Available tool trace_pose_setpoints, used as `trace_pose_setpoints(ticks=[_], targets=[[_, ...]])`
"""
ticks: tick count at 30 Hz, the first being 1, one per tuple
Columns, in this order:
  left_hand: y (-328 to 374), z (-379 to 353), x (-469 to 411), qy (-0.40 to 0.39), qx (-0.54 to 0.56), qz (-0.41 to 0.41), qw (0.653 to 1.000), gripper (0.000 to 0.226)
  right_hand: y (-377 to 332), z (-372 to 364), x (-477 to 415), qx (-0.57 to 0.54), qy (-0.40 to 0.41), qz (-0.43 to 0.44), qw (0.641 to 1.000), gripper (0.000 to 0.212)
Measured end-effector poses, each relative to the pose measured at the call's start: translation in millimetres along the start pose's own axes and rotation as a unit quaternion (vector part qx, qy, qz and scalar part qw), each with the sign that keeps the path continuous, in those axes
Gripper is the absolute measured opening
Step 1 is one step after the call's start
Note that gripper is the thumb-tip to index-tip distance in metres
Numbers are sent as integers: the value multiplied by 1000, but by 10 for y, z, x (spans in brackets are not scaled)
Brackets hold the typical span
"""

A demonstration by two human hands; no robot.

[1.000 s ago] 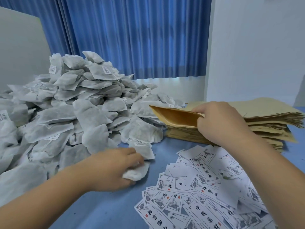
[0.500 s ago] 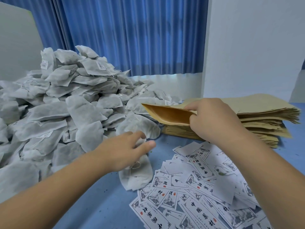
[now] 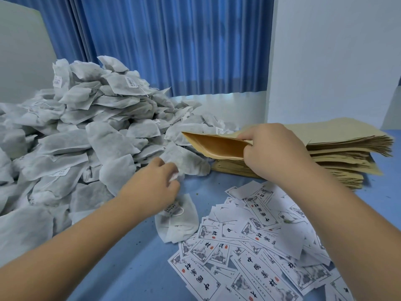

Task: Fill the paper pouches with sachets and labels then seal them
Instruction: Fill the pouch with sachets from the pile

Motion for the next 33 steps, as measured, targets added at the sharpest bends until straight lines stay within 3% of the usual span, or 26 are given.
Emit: trace_pose_setpoints(ticks=[2,6,13,17,22,25,29,33], targets=[[40,-2,184,-37,32,8,999,30,-13,-10,4,-3,-6,3,1000,39],[102,-163,295,-113,27,106,988,56,-42,-31,24,-3,-15,4,1000,40],[151,-355,133,-299,-128,188,927,99,-43,-35,30,5,-15,-4,1000,42],[170,-245,91,-326,-125,164,923,67,-48,-54,25,2,-18,2,1000,42],[72,-107,116,-224,-45,146,963,38,-35,-67,15,8,-14,3,1000,40],[26,-11,194,-170,-24,148,974,46,-30,-77,8,9,-15,2,1000,41],[22,-109,398,-250,-125,176,944,60,-34,-86,11,14,-9,4,1000,39],[9,-88,455,-283,-191,176,923,59,-38,-92,17,21,-7,-1,1000,37]])
Point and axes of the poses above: each hand's wrist, its own x-axis away from the middle knuckle, its own z-axis out of the back of the hand, y = z × x, the point moved 5 cm from there along -x, towards the middle knuckle, and after that the axes turned 3 degrees about -y, right-handed, at the moved point
